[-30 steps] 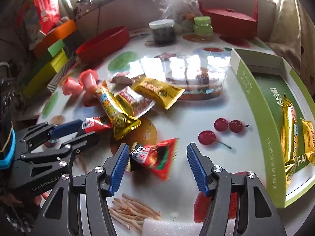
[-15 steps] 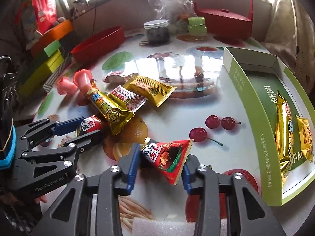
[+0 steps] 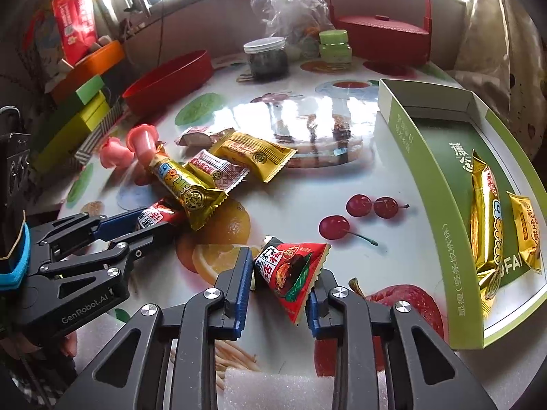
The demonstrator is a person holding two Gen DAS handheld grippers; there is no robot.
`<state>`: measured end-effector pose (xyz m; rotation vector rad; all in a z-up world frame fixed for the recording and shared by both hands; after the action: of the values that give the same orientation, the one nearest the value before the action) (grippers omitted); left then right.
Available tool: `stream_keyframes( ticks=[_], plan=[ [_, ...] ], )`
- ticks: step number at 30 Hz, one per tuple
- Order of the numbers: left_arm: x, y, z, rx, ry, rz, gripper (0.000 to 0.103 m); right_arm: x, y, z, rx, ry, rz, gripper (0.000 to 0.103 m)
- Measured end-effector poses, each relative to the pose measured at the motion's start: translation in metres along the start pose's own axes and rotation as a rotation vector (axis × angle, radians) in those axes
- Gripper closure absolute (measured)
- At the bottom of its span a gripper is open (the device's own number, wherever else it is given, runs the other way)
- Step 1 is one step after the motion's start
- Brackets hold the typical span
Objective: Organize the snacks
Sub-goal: 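Carry both packets to the green box and release them inside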
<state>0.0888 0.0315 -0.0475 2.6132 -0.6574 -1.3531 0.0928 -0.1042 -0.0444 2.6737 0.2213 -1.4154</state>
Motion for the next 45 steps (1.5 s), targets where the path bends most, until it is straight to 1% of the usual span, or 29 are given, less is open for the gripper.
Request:
stream_keyframes(
  ticks=[12,22,28,36,45],
  plan=[
    [-0.02,0.009,0.002,-0.015,0.037,-0.009,0.069,-0.014,0.003,0.0,0.013,0.031,-0.008,0.077],
    [-0.036,0.035,-0.019,0.024,0.09,0.02,0.069,-0.036,0.017,-0.011,0.037,0.092,0.011,0.077],
    [-0.032,0.053,-0.032,0.053,0.095,0.044,0.069,-0.048,0.037,-0.018,0.062,0.126,0.044,0.077],
    [-0.017,0.081,-0.046,0.097,0.085,0.078,0.069,-0.056,0.071,-0.021,0.116,0.143,0.088,0.077],
    [0.011,0.116,-0.06,0.127,0.06,0.156,0.069,-0.058,0.111,-0.019,0.175,0.147,0.141,0.077]
  ],
)
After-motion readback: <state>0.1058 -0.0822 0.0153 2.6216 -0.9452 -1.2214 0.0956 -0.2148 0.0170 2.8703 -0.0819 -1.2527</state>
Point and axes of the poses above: each gripper's, at about its wrist camera, not at the fingertips, and x roughly the way its jaws point, y to its right, z to its underside, the point moved 7 cm from there along x, roughly the way its jaws point, and after that the axes turned 15 degrees about z, right-handed, at the moved point
